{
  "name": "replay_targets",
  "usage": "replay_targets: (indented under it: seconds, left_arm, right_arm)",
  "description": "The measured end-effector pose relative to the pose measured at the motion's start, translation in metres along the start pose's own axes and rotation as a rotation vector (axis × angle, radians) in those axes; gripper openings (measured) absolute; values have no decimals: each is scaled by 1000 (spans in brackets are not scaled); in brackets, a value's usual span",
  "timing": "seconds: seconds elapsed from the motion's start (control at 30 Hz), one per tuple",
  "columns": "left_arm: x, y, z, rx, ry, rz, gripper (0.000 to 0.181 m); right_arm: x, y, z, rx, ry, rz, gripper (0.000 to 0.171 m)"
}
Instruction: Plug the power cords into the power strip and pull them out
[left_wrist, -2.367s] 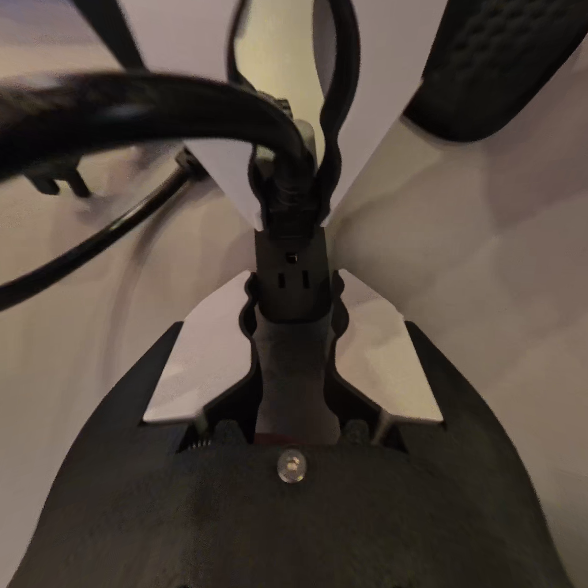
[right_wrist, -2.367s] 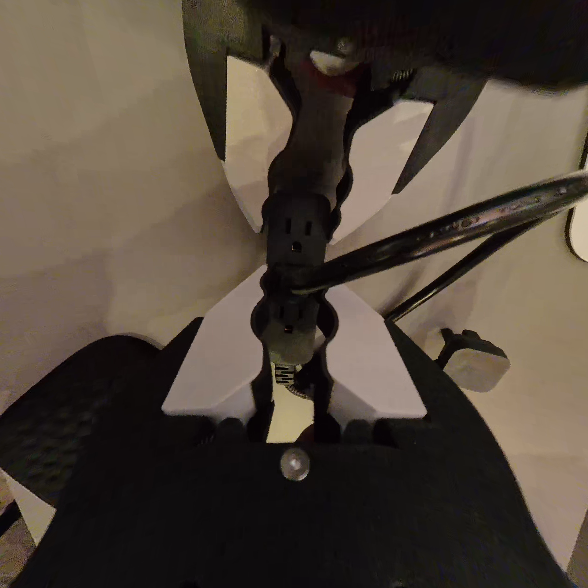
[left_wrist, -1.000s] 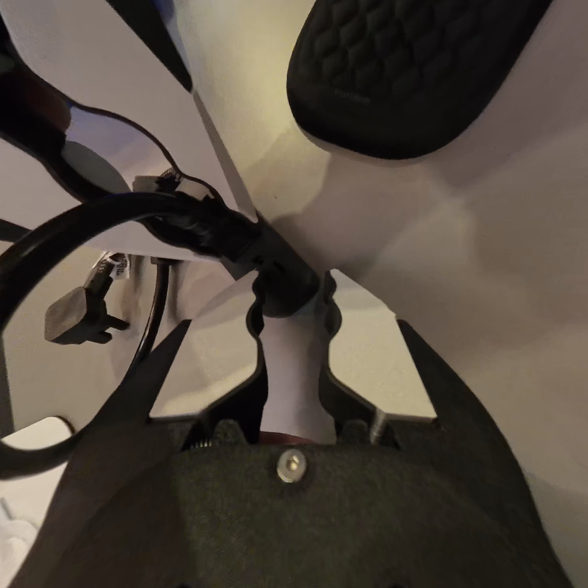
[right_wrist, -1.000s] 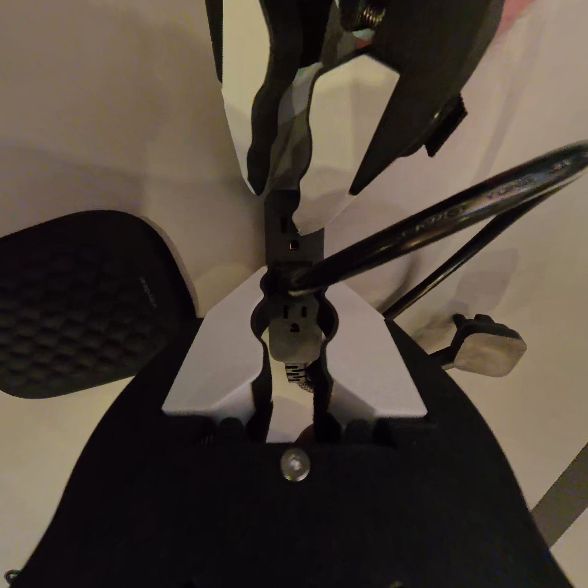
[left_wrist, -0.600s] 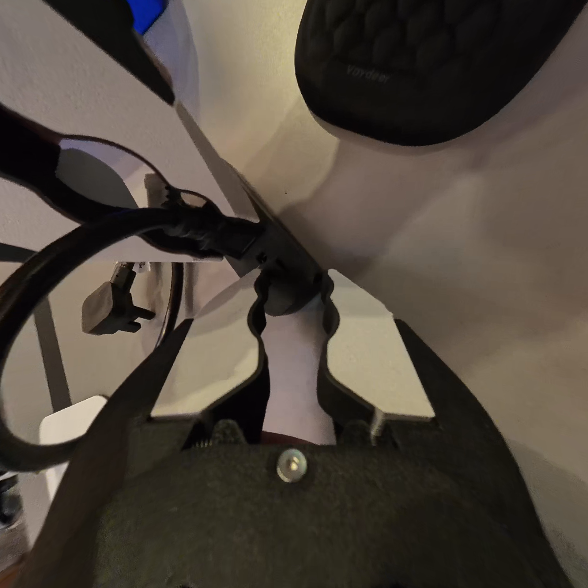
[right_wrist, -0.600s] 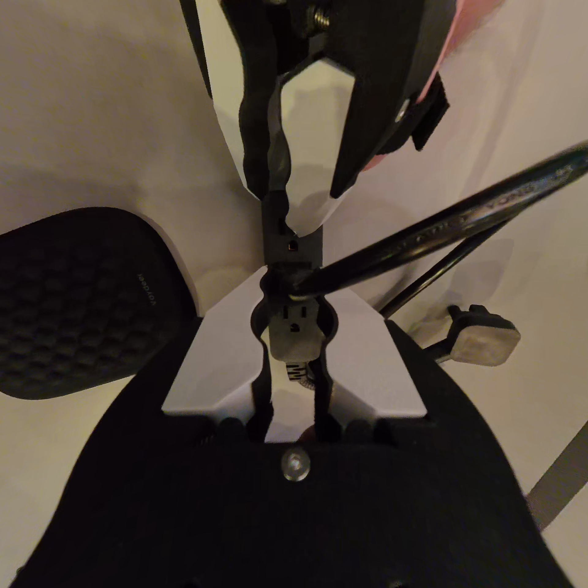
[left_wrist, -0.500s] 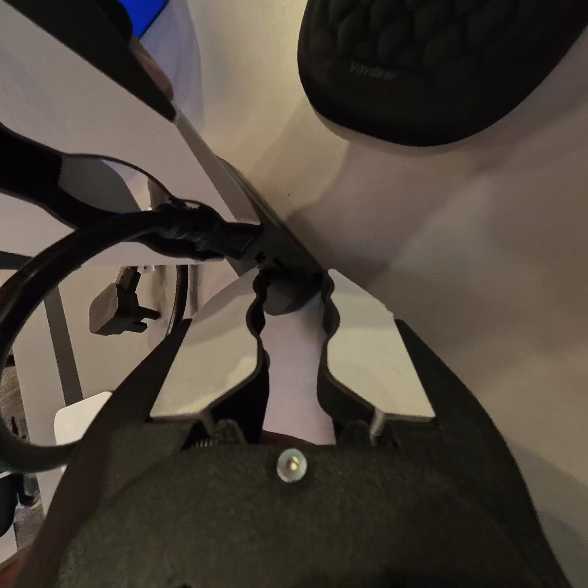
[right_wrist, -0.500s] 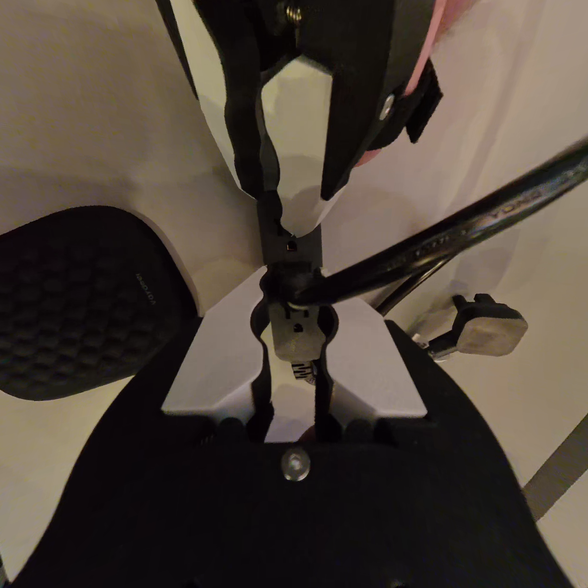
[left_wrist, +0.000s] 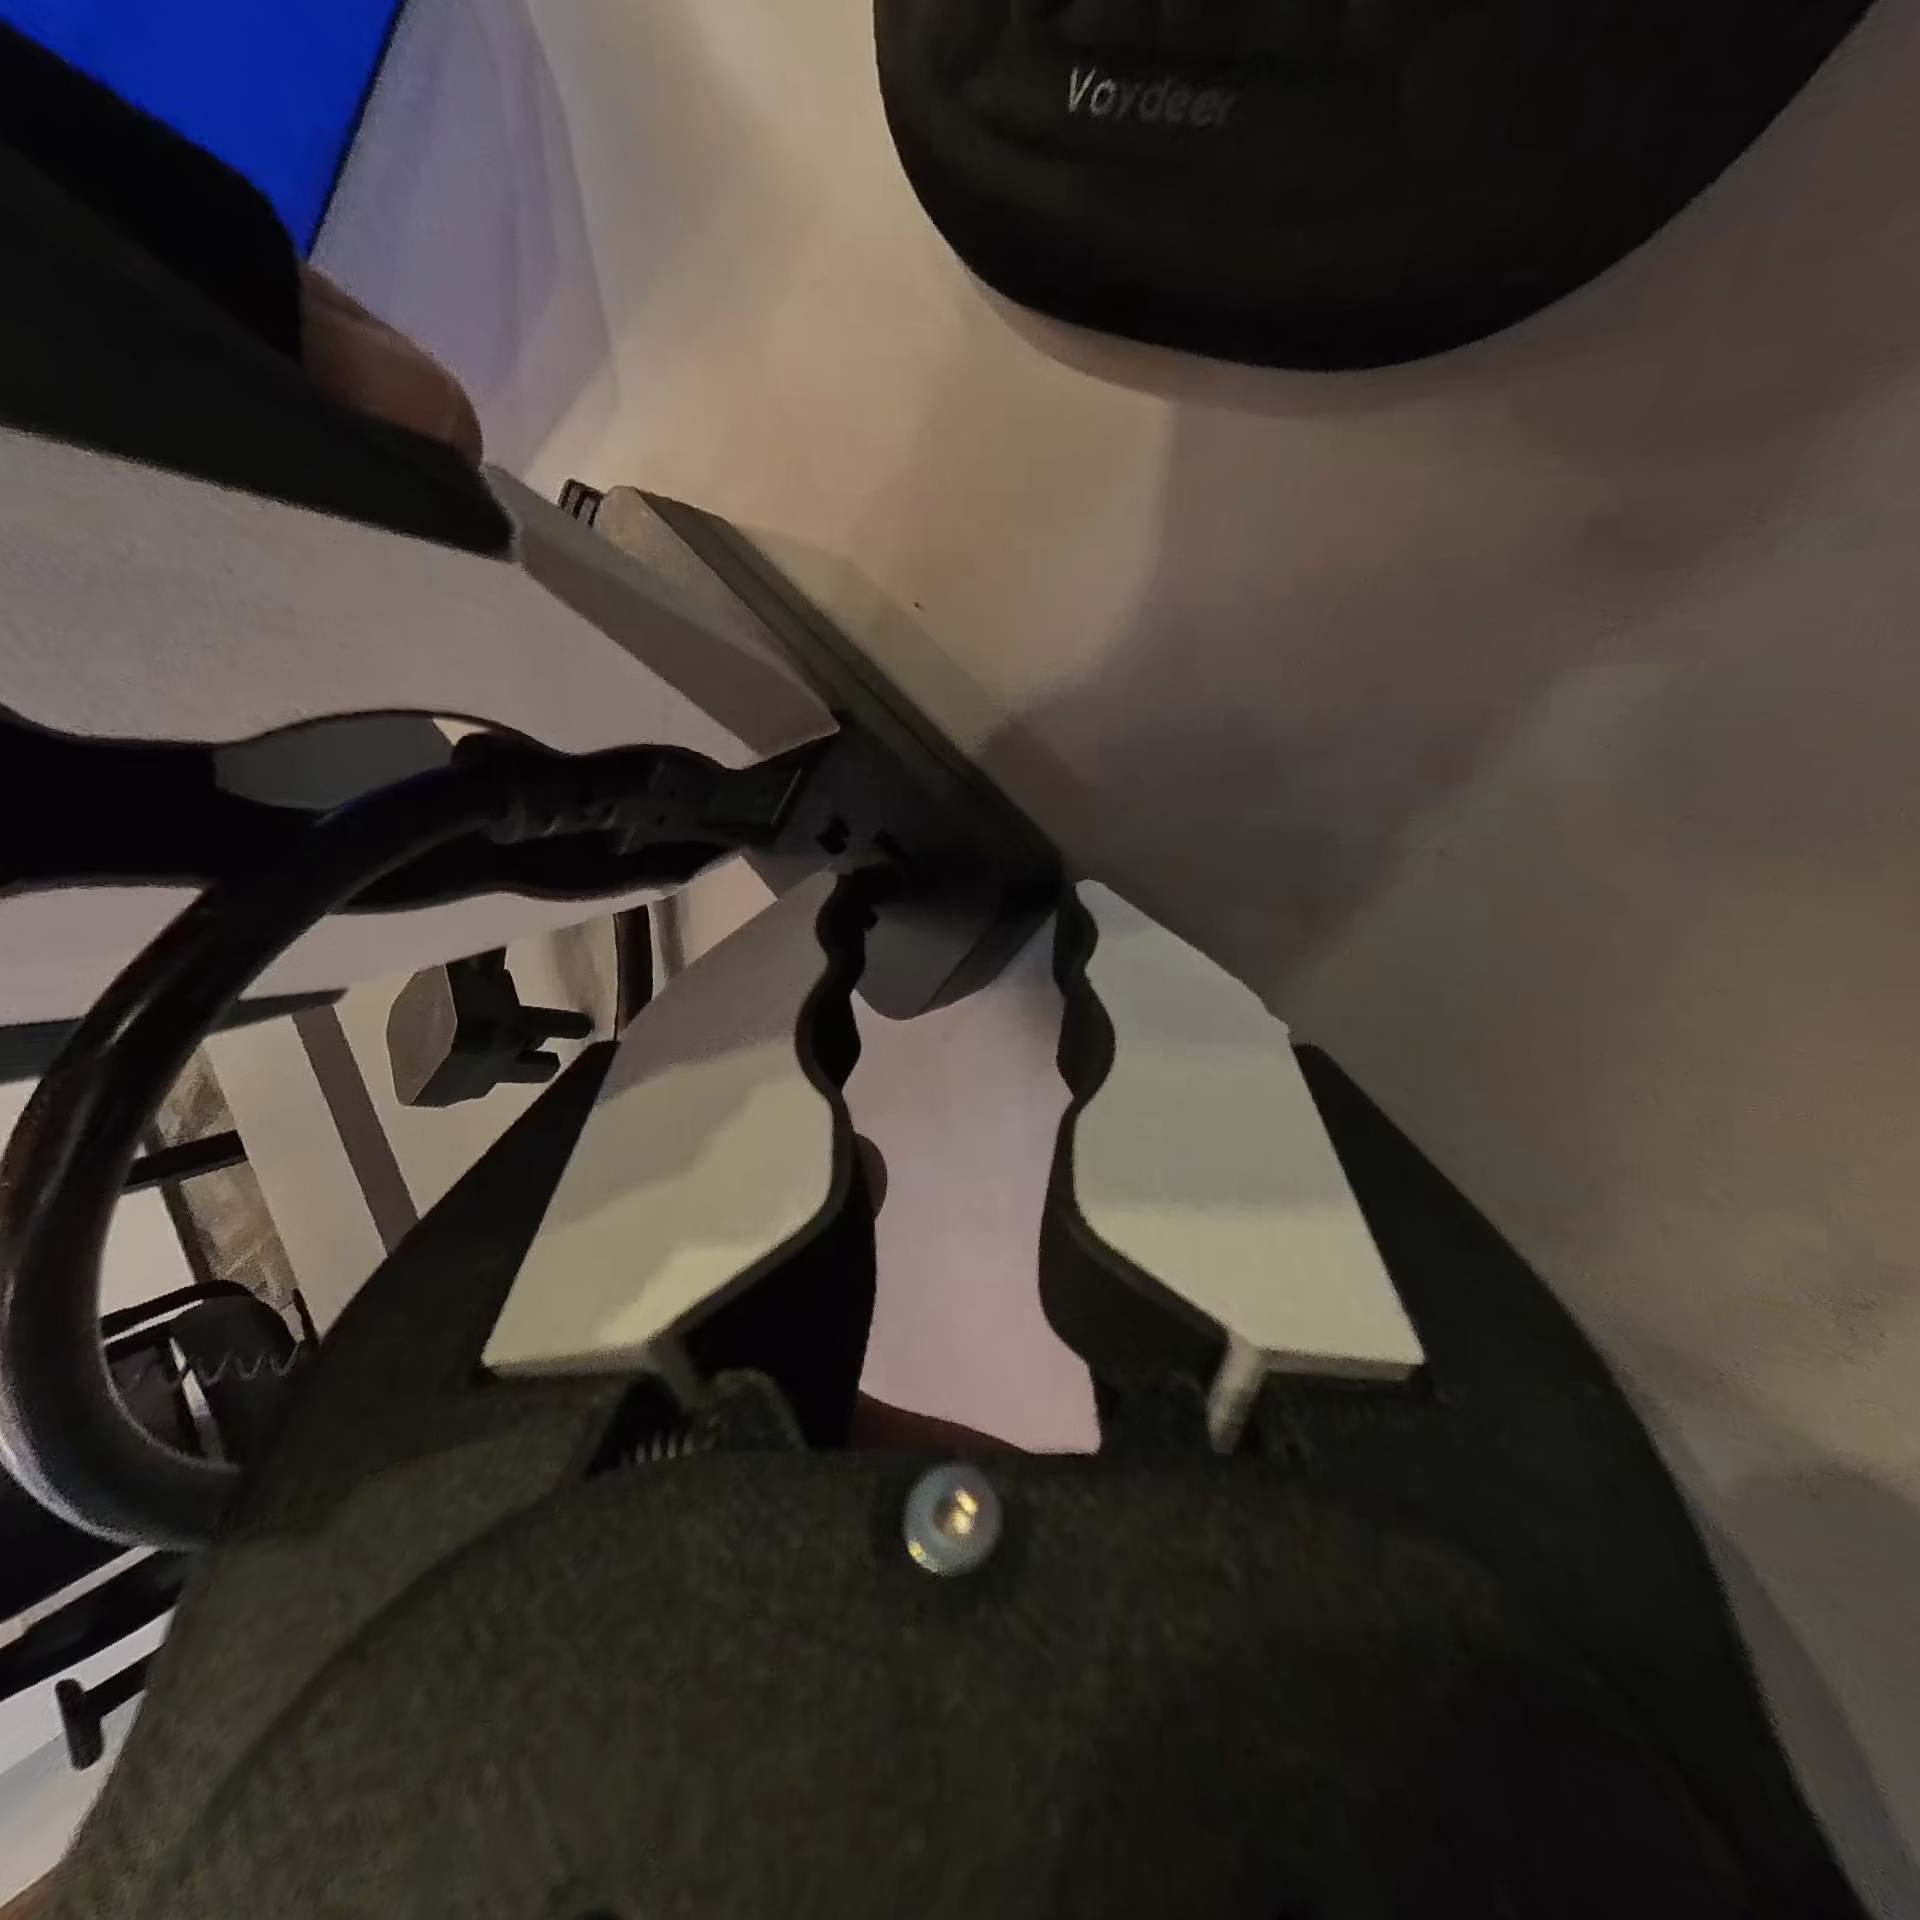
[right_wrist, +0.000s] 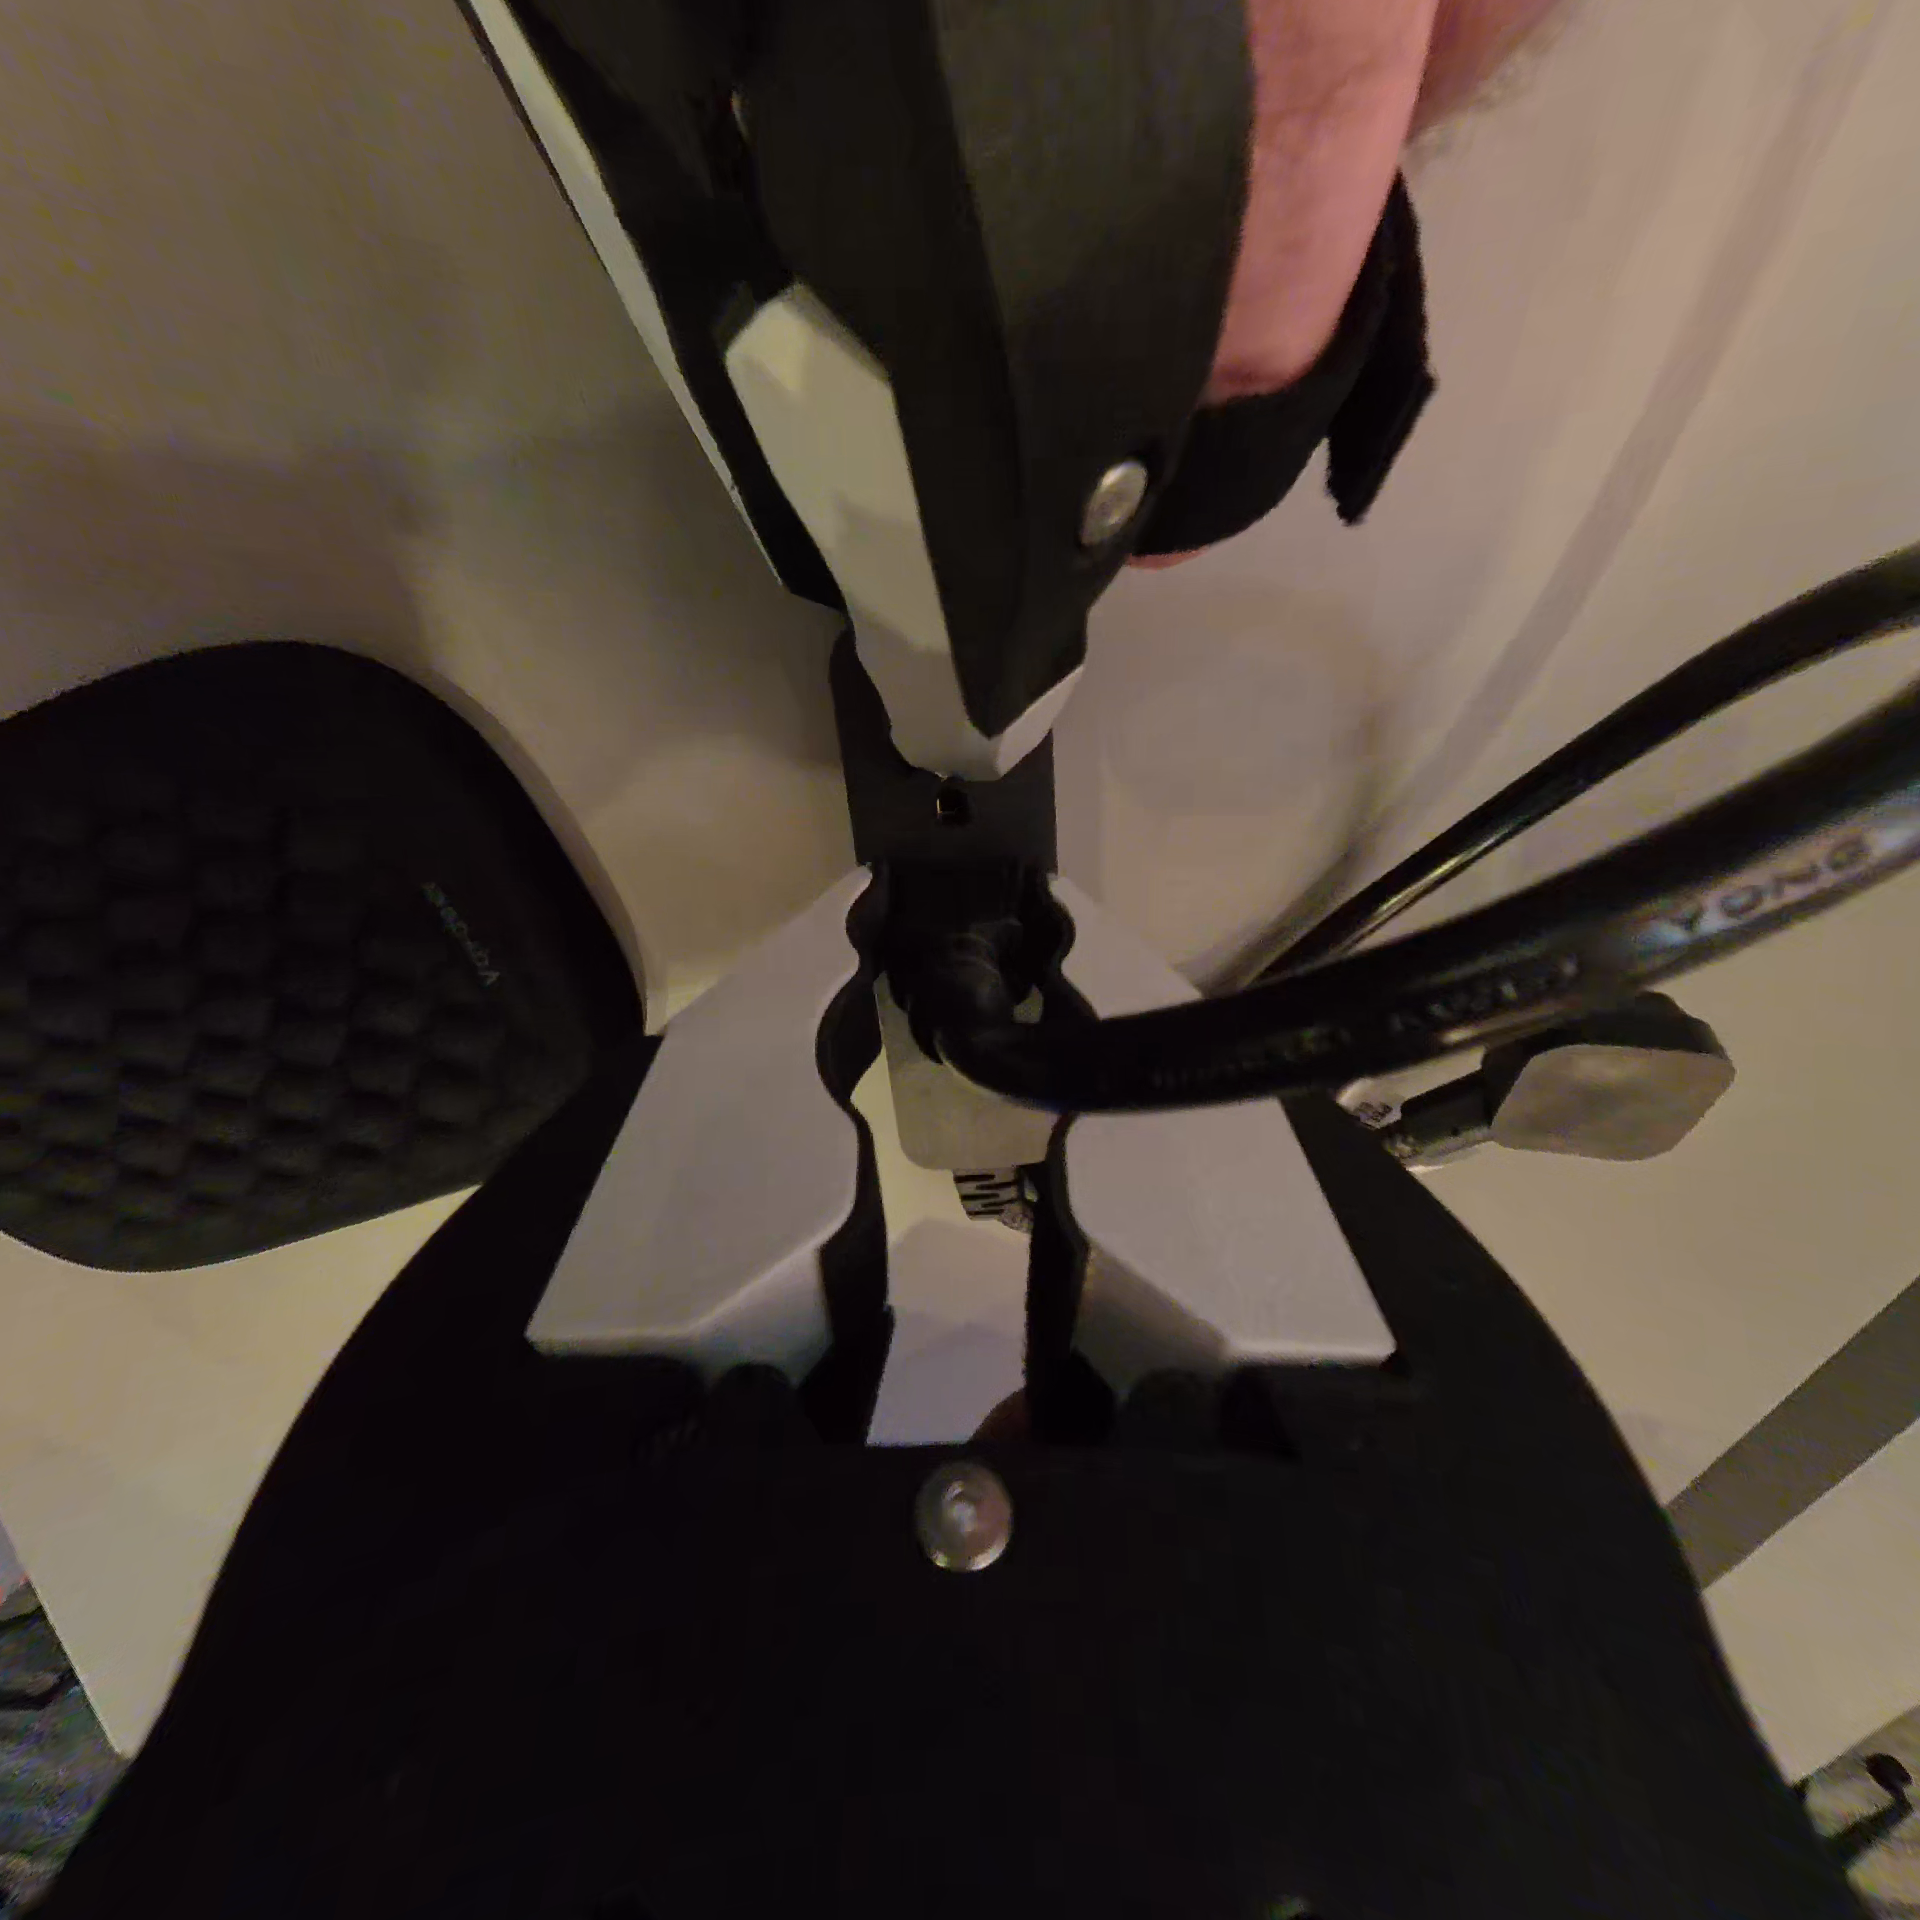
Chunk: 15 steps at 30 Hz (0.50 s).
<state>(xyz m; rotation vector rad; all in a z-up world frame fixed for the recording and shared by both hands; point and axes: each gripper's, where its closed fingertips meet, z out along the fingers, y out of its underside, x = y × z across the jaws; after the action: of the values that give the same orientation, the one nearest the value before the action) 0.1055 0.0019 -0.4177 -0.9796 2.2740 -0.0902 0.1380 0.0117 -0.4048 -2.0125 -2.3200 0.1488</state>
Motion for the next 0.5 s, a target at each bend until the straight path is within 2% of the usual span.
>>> replay_targets:
  seconds: [0.13,0.2,0.27,0.5]
  left_arm:
    - [0,0,0,29,25,-2,34]
    - [0,0,0,20,23,6,34]
    - [0,0,1,6,17,20,34]
    - [-1,0,2,2,13,14,34]
  right_arm:
    - [0,1,0,1,-13,-30,23]
    - [-1,3,-1,-17,-23,-30,33]
    - [1,4,-1,-32,-17,-50,23]
    - [0,5,-1,-30,1,-76,21]
